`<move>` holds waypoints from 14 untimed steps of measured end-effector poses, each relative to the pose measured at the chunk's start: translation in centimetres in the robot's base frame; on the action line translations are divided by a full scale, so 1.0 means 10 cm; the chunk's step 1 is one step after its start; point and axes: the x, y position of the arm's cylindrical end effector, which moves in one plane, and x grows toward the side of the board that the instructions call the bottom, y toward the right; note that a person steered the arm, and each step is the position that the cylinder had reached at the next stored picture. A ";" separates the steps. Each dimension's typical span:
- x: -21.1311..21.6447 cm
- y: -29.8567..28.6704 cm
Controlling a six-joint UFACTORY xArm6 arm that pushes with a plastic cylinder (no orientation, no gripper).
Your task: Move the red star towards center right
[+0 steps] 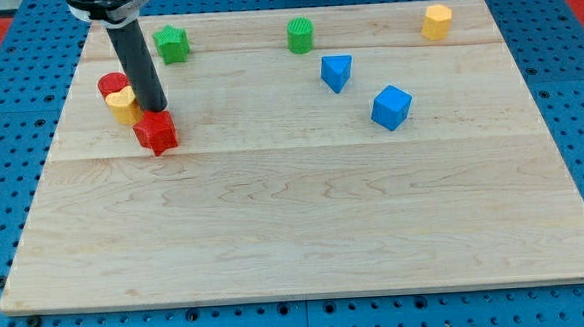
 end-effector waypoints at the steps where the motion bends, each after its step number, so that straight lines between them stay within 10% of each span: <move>1: 0.00 0.10; 6: -0.13 0.65; 9: 1.17 1.13; 10: 1.42 0.30; 11: 1.36 -0.74; 14: 0.74 -0.18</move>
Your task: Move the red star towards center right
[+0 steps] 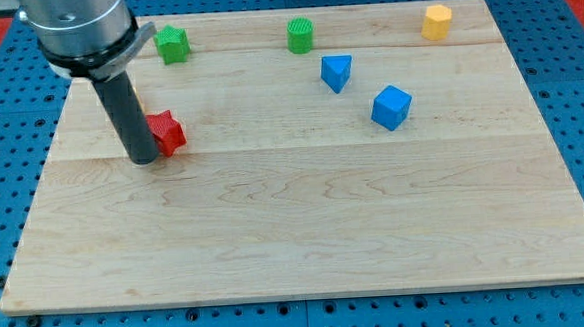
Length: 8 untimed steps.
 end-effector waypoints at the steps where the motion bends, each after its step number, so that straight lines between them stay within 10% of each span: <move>1: -0.14 -0.14; 8: 0.22 3.29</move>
